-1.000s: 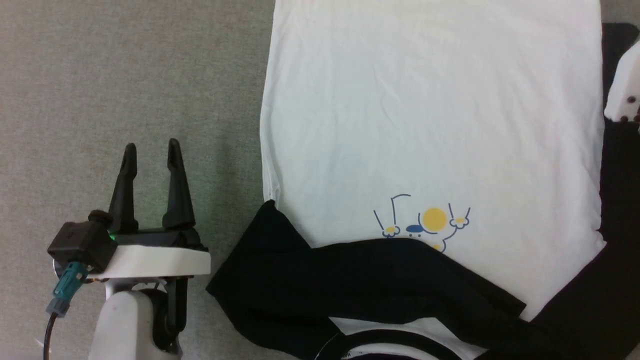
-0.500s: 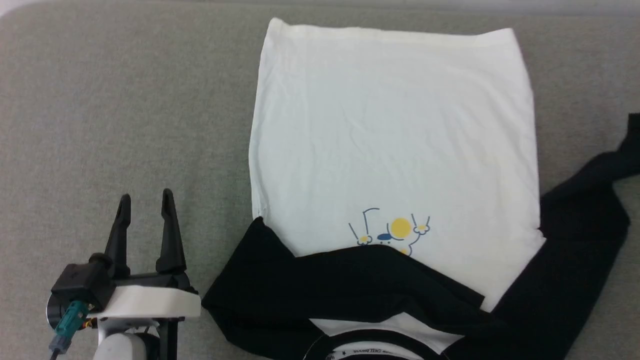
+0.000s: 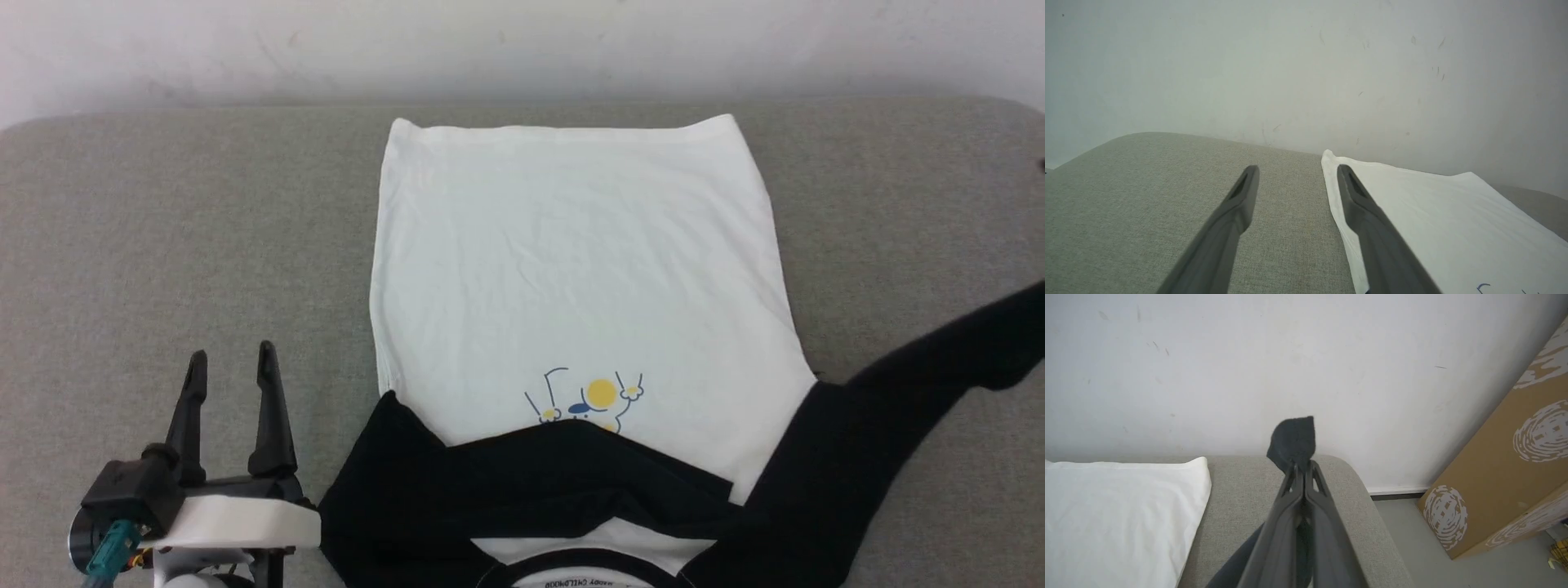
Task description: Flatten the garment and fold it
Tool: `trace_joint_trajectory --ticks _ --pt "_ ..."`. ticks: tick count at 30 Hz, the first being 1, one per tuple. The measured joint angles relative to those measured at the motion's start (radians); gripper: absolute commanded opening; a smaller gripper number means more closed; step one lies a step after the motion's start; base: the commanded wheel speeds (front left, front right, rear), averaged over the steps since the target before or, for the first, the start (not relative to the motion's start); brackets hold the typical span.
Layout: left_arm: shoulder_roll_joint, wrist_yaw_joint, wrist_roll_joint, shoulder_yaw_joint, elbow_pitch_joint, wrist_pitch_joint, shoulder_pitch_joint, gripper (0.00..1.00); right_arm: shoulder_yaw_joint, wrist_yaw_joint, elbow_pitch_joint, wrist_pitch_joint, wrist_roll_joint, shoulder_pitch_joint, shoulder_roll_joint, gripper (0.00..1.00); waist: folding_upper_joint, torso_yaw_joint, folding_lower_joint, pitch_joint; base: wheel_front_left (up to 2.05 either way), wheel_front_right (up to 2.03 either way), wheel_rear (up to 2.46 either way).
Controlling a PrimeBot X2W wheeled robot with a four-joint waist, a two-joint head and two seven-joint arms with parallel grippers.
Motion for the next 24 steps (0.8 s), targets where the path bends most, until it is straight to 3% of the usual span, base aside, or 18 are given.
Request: trace_joint_trajectory --ticks 7,12,16,24 --pt "0.000 -0.008 0.007 -0.004 0.004 0.000 0.010 1.00 0.189 0.000 -0.172 0.082 0.003 0.019 -0.025 0.00 0.0000 -0.010 0.0001 -0.022 0.00 0.00 0.00" --pt "0.000 -0.009 0.007 -0.012 0.016 0.000 0.010 1.00 0.397 0.000 -0.190 0.121 0.013 -0.013 -0.051 0.00 0.0000 -0.003 0.0002 -0.020 0.00 0.00 0.00" --pt "0.000 -0.017 0.007 -0.017 0.026 0.000 0.009 1.00 0.597 -0.001 -0.123 0.120 0.043 -0.073 -0.045 0.00 0.0000 0.004 0.0003 -0.017 0.00 0.00 0.00" --pt "0.000 -0.030 0.007 -0.024 0.039 0.000 -0.010 1.00 0.970 -0.001 0.125 0.080 0.124 -0.173 0.002 0.00 0.0000 0.024 0.0003 -0.009 0.00 0.00 0.00"
